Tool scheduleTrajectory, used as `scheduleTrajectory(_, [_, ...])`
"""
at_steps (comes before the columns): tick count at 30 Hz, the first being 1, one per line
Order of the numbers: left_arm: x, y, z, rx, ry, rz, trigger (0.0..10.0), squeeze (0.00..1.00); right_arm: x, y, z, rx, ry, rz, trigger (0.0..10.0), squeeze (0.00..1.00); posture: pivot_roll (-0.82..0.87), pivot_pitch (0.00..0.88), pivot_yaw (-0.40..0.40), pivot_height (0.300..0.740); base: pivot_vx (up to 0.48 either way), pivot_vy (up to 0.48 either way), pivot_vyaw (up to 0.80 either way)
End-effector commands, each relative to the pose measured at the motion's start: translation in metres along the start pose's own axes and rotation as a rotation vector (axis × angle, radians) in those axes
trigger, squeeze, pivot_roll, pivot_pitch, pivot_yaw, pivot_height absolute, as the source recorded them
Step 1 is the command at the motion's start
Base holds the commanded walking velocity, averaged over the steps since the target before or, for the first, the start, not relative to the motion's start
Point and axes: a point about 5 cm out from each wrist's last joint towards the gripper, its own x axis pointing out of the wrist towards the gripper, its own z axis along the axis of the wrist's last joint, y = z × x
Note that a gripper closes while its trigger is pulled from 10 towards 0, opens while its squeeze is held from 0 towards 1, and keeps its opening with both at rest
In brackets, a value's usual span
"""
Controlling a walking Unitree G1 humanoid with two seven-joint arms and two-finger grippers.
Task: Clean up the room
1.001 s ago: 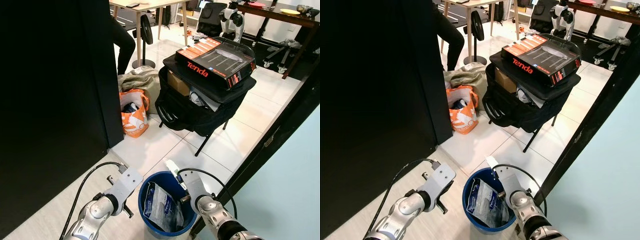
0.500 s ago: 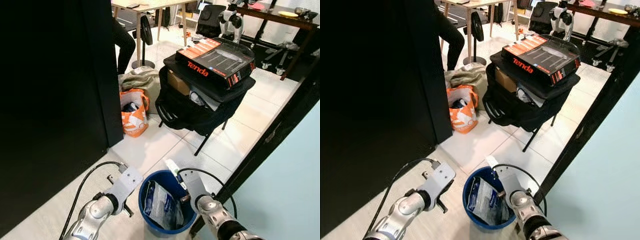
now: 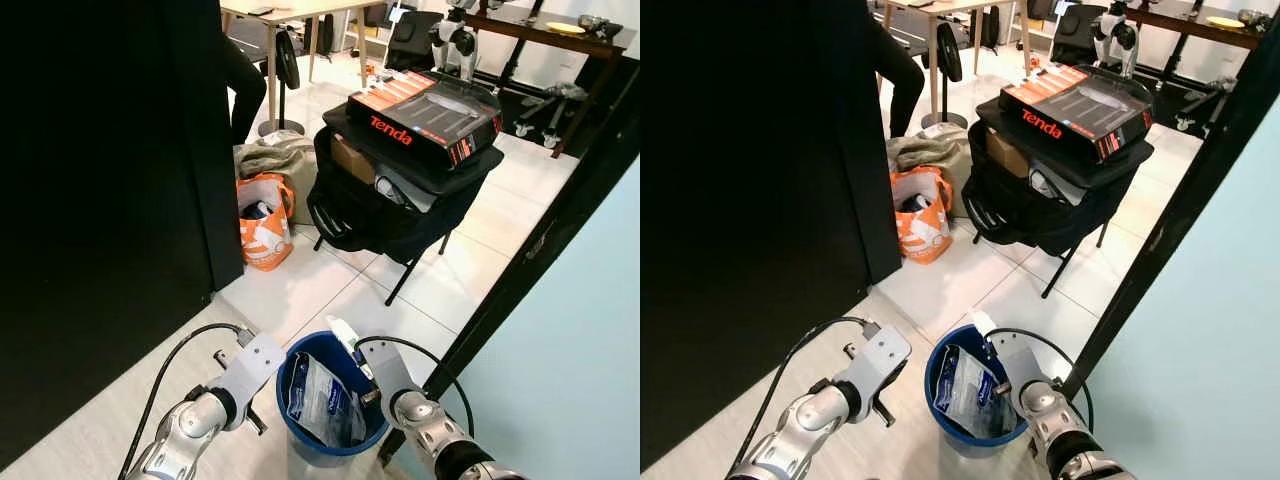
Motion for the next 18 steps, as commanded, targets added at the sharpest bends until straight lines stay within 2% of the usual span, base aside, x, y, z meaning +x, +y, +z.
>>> scheduleTrajectory(1, [-0.0023,-0.0028,-0.0051,0.022,0.017,-0.016,10.0,0.00,-0.0004,0.0004,-0.0035,-0.003,0.011,0.008,10.0,0.00,0.06,0.103,-0.054,0.641,0.000,0.000,0.00])
scheduleTrajectory(6, [-0.0031,-0.0028,-0.0051,0.025,0.016,-0.014,10.0,0.00,-0.0003,0.0007,-0.0030,-0.011,0.011,0.013,10.0,0.00,0.06,0.104,-0.057,0.627,0.000,0.000,0.00])
scheduleTrajectory(18, [-0.0055,0.0009,-0.0047,0.028,-0.001,-0.012,10.0,0.00,0.0007,0.0017,0.0012,-0.046,0.013,0.028,10.0,0.00,0.06,0.149,-0.068,0.627,0.000,0.000,0.00])
